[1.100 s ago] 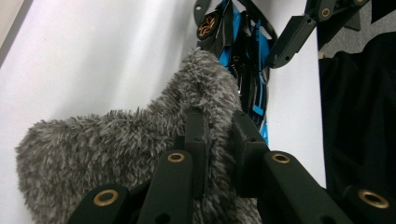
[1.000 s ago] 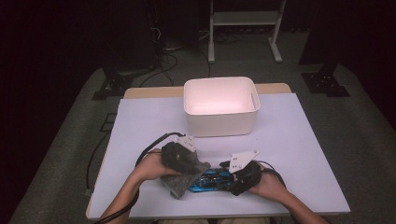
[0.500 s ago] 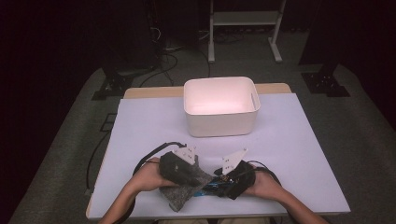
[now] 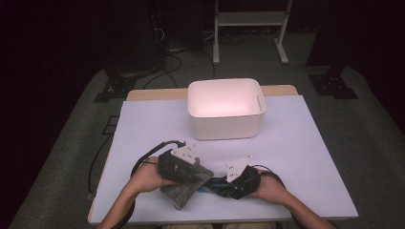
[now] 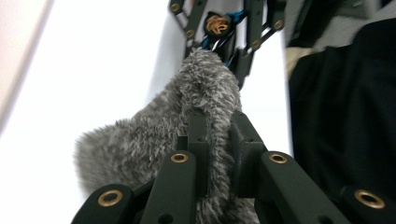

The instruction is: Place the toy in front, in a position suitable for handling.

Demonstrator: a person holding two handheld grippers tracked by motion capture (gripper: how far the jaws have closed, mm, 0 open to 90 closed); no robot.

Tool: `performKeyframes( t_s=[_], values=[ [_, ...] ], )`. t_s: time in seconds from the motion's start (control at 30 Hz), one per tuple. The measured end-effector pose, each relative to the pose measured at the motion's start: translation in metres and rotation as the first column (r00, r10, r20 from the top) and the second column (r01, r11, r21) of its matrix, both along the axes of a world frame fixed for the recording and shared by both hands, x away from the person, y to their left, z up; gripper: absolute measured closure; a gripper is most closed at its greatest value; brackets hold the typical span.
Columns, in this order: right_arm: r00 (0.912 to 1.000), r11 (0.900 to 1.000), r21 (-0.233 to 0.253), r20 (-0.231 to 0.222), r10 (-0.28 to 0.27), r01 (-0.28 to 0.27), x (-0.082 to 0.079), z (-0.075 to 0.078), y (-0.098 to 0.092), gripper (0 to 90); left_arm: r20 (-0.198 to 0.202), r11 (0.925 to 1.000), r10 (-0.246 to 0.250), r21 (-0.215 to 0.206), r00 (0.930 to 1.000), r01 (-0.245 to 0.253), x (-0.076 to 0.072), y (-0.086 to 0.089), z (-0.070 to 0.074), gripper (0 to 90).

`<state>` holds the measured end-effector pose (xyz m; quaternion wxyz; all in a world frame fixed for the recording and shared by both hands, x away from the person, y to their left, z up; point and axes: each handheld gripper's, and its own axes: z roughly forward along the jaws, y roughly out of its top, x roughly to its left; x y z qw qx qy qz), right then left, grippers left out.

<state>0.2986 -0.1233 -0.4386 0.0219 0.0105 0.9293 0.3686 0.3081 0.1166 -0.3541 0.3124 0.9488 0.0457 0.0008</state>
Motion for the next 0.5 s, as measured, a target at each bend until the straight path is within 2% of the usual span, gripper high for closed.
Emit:
performKeyframes(
  t_s=[0.03,0.17,0.23,0.27,0.43,0.5],
  values=[
    [1.0,1.0,0.001,-0.003,0.001,-0.001,0.003,0.0,-0.001,55.6,0.017,0.9997,0.016,0.021,0.9997,-0.016,0.002,0.001,0.001,81.0],
    [0.9988,1.0,0.017,-0.049,-0.009,0.01,0.011,-0.002,-0.004,54.2,0.006,0.9993,0.009,0.037,0.9999,-0.009,0.004,-0.002,-0.004,80.9],
    [0.9985,0.999,0.037,-0.044,-0.032,0.033,0.011,-0.002,-0.006,42.3,-0.004,0.9989,0.005,0.046,1.0,-0.004,0.004,-0.005,-0.01,80.9],
    [0.9974,0.998,0.045,-0.054,-0.047,0.049,0.011,-0.001,-0.01,40.1,-0.009,0.9988,-0.002,0.049,1.0,0.002,0.005,-0.006,-0.012,80.9],
    [0.9968,0.997,0.048,-0.044,-0.066,0.068,0.007,0.0,-0.022,41.6,-0.025,0.999,-0.006,0.045,0.9997,0.007,0.006,-0.006,-0.014,80.9],
    [0.9959,0.995,0.052,-0.042,-0.08,0.082,0.006,0.0,-0.027,47.8,-0.011,0.9989,-0.013,0.045,0.9999,0.013,0.005,-0.007,-0.014,80.9]
  ],
)
